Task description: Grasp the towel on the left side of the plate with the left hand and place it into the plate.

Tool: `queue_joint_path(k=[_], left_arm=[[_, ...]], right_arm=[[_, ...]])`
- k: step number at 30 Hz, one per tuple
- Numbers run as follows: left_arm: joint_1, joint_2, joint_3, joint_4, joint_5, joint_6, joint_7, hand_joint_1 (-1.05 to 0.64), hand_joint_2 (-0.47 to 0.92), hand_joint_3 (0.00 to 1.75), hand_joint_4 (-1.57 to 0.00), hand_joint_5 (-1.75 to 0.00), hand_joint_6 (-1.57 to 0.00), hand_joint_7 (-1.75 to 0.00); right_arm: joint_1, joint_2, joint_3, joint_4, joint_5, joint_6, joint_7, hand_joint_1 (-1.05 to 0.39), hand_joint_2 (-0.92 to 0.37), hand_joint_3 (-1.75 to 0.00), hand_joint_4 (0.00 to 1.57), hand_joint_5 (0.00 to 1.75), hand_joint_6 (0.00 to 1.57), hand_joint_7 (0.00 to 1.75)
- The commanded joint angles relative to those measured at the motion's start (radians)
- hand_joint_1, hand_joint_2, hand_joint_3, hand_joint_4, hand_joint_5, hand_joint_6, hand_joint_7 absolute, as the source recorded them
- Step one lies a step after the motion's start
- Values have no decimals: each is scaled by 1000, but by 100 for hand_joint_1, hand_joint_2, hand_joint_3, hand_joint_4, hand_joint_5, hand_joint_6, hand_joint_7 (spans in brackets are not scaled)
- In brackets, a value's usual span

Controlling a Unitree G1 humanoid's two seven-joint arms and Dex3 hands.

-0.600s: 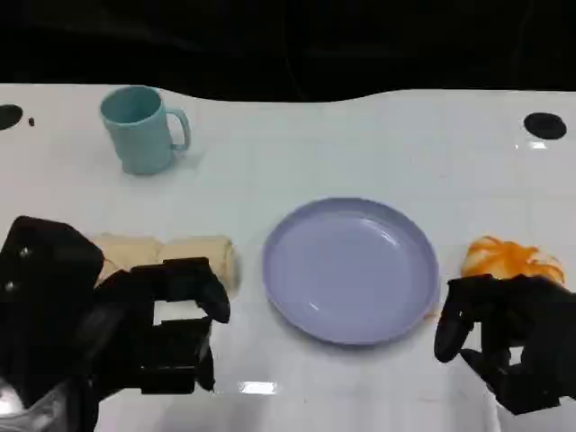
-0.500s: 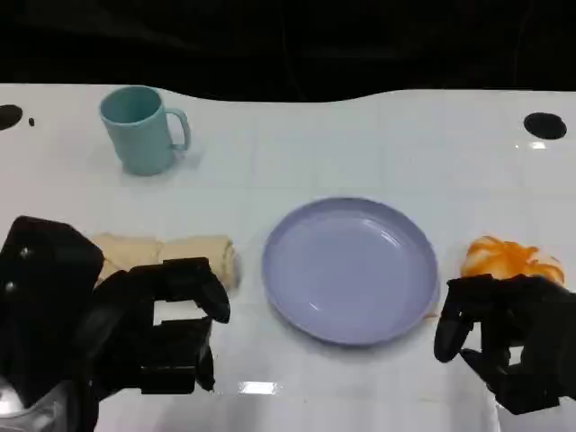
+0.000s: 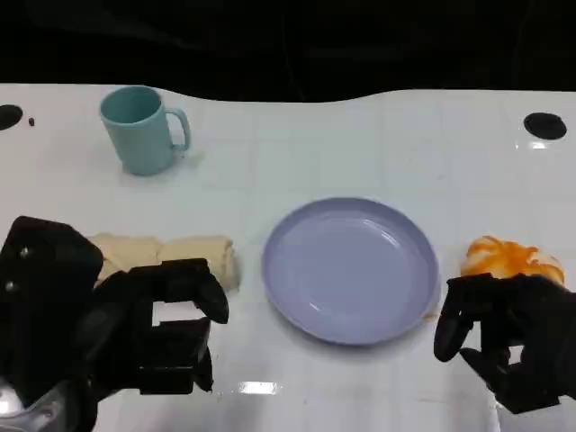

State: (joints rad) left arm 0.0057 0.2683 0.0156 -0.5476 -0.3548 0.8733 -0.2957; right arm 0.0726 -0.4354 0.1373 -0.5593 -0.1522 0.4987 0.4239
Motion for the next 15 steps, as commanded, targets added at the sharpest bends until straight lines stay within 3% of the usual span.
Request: queue_joint_path(k=[1, 11, 15], left_arm=[[-11, 20, 10, 5, 1, -9, 0, -4, 49, 136, -84, -175, -75, -162], [-7, 17, 11, 9, 2, -26, -1, -4, 49, 136, -83, -175, -74, -161], [3, 1, 12, 20, 18, -80, 13, -4, 53, 125, -74, -172, -73, -145]], right_arm=[[-7, -4, -1, 4, -1, -7, -5, 0, -58, -107, 71, 174, 69, 142], [-5, -5, -2, 6, -1, -14, -5, 1, -57, -107, 71, 173, 69, 141], [-8, -6, 0, 6, -4, -9, -5, 1, -57, -107, 71, 173, 70, 141]])
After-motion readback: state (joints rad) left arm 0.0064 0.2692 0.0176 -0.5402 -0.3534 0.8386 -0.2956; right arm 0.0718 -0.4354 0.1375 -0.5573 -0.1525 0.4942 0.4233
